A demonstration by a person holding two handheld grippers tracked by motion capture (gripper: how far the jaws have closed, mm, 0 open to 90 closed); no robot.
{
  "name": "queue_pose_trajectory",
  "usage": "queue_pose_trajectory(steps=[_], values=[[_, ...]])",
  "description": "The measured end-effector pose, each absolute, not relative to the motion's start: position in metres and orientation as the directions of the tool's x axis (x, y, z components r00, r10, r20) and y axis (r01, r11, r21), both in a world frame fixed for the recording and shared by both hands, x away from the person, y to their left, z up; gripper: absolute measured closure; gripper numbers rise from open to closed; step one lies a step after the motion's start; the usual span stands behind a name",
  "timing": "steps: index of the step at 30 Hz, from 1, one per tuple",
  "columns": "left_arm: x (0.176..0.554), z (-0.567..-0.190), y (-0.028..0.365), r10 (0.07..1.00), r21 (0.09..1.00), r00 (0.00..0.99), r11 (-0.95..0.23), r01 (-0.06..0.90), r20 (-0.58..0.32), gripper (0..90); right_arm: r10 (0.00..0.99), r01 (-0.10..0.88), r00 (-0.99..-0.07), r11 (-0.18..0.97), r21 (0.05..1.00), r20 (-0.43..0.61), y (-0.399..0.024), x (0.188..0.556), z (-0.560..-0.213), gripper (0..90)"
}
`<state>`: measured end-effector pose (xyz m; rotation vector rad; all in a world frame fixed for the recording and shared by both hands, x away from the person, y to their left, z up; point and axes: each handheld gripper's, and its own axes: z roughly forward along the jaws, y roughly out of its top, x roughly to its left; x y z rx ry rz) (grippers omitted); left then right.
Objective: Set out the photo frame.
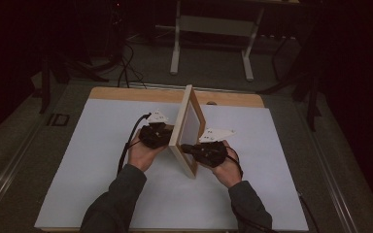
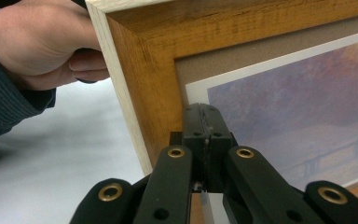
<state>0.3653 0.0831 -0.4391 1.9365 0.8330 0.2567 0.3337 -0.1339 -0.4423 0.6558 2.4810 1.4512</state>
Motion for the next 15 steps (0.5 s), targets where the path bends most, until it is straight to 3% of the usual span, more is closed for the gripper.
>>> queue_pose_trajectory(steps=[15], values=[[0.3635,-0.4384,0.0854,0.66,0.853,0.736,-0.29,0.434,-0.15,86.2,0.469,0.273,-0.882,0.419,0.866,0.051,-0.1336,0.333,-0.4433,90.0]])
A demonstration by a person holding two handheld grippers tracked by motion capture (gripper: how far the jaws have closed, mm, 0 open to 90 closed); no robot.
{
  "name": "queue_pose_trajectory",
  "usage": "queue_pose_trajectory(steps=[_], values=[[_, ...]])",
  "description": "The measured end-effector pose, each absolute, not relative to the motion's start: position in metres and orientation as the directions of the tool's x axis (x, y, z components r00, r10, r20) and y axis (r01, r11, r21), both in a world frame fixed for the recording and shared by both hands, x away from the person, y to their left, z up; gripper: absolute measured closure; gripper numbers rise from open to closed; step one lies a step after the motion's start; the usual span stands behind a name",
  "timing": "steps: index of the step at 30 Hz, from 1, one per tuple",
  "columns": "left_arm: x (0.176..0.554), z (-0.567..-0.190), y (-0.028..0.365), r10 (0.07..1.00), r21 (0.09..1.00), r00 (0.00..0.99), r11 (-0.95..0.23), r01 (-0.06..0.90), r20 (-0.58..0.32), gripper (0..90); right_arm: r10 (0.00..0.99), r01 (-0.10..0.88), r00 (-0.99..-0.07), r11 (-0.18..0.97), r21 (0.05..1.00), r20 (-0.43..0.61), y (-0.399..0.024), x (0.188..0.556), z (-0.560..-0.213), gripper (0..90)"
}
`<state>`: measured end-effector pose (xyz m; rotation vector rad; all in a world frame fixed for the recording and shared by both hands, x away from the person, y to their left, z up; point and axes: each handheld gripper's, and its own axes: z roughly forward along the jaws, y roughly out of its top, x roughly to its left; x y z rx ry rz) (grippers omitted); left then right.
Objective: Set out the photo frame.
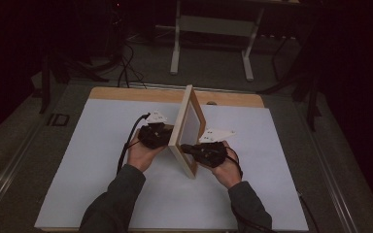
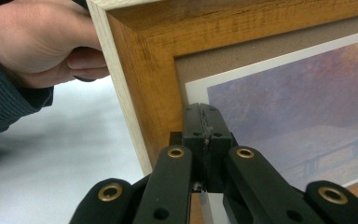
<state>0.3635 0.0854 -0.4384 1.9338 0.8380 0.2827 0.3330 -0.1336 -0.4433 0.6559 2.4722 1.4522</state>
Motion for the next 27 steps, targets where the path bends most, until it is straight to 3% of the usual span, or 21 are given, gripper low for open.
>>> queue_pose_trajectory(steps=[18,27], values=[[0.362,-0.434,0.097,0.637,0.851,0.746,-0.27,0.45,-0.192,71.9,0.488,0.29,-0.871,0.424,0.858,0.053,-0.142,0.333,-0.446,74.7],[0.354,-0.428,0.106,0.669,0.851,0.725,-0.276,0.448,-0.165,61.9,0.499,0.299,-0.864,0.418,0.858,0.058,-0.151,0.334,-0.449,70.3]])
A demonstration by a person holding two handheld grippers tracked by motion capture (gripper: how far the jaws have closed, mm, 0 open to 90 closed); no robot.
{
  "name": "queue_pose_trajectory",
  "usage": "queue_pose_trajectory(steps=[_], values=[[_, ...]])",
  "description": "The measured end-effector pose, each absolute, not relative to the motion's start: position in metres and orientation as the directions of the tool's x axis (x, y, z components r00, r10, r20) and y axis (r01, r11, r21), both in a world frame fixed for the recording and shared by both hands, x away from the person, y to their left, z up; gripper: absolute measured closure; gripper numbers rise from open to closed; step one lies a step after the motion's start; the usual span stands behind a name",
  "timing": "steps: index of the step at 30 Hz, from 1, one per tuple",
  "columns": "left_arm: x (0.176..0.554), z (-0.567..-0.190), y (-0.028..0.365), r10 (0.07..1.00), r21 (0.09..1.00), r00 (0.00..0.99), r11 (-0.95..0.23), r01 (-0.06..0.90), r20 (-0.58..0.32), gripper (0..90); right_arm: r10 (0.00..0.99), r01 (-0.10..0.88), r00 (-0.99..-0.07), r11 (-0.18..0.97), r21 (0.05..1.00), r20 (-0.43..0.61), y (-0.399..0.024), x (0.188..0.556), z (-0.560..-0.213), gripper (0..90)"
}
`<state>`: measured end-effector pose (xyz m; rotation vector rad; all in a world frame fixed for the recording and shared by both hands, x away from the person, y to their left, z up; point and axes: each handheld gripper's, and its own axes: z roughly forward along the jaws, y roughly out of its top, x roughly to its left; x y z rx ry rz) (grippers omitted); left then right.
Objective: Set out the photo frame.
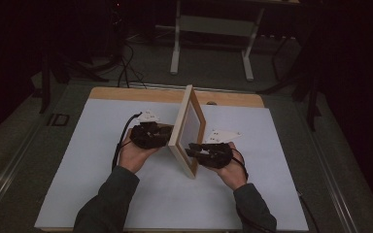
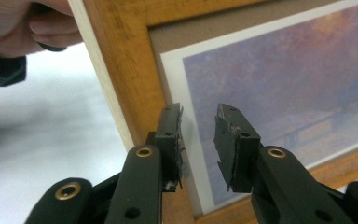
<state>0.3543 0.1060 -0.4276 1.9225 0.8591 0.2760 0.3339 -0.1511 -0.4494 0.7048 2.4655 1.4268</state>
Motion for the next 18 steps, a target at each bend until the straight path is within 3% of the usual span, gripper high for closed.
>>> queue_pose_trajectory(steps=[18], values=[[0.338,-0.404,0.133,0.71,0.873,0.646,-0.089,0.479,-0.281,43.1,0.528,0.324,-0.846,0.407,0.854,0.07,-0.169,0.336,-0.453,68.2]])
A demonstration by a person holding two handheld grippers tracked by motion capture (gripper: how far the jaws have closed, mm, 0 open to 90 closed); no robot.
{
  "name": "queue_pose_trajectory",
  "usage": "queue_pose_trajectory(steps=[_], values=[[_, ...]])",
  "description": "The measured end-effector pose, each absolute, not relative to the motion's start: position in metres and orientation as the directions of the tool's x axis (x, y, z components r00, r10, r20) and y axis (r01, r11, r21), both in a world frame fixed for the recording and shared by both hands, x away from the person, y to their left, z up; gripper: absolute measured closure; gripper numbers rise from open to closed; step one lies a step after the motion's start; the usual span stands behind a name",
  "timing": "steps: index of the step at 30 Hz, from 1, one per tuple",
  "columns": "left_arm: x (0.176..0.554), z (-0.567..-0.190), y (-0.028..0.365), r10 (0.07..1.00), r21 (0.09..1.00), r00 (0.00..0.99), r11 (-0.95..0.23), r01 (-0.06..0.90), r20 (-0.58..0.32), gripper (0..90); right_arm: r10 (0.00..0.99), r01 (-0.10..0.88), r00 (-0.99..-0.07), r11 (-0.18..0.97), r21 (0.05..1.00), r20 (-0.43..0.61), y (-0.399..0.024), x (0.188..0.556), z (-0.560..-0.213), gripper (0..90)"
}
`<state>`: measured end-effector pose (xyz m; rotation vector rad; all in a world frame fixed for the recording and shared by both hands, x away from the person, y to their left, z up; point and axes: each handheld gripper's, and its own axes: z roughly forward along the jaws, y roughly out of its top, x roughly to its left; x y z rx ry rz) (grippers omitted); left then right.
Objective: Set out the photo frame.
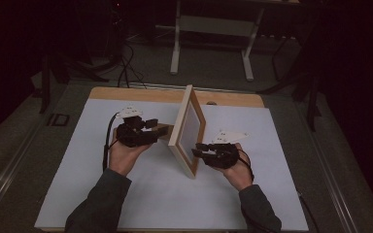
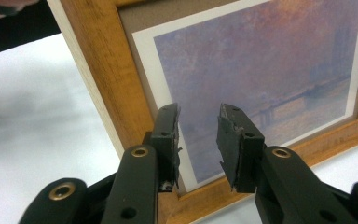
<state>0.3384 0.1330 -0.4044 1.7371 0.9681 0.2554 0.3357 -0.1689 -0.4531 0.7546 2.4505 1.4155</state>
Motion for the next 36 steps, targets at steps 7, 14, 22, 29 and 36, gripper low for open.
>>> queue_pose_trajectory(steps=[7,14,22,29,36], values=[[0.331,-0.401,0.123,0.681,0.881,0.665,-0.062,0.47,-0.307,32.2,0.539,0.335,-0.839,0.399,0.853,0.077,-0.17,0.336,-0.456,67.9],[0.325,-0.403,0.109,0.666,0.884,0.688,-0.091,0.459,-0.288,19.7,0.543,0.338,-0.836,0.395,0.854,0.079,-0.172,0.336,-0.457,68.0],[0.318,-0.415,0.085,0.696,0.88,0.691,-0.185,0.437,-0.196,19.3,0.555,0.349,-0.828,0.389,0.853,0.086,-0.176,0.337,-0.459,68.0],[0.317,-0.423,0.079,0.696,0.876,0.697,-0.214,0.433,-0.174,33.9,0.572,0.363,-0.816,0.399,0.842,0.081,-0.178,0.34,-0.463,68.1],[0.314,-0.42,0.078,0.693,0.871,0.701,-0.229,0.435,-0.168,43.7,0.582,0.367,-0.81,0.406,0.837,0.073,-0.179,0.342,-0.465,68.4]])
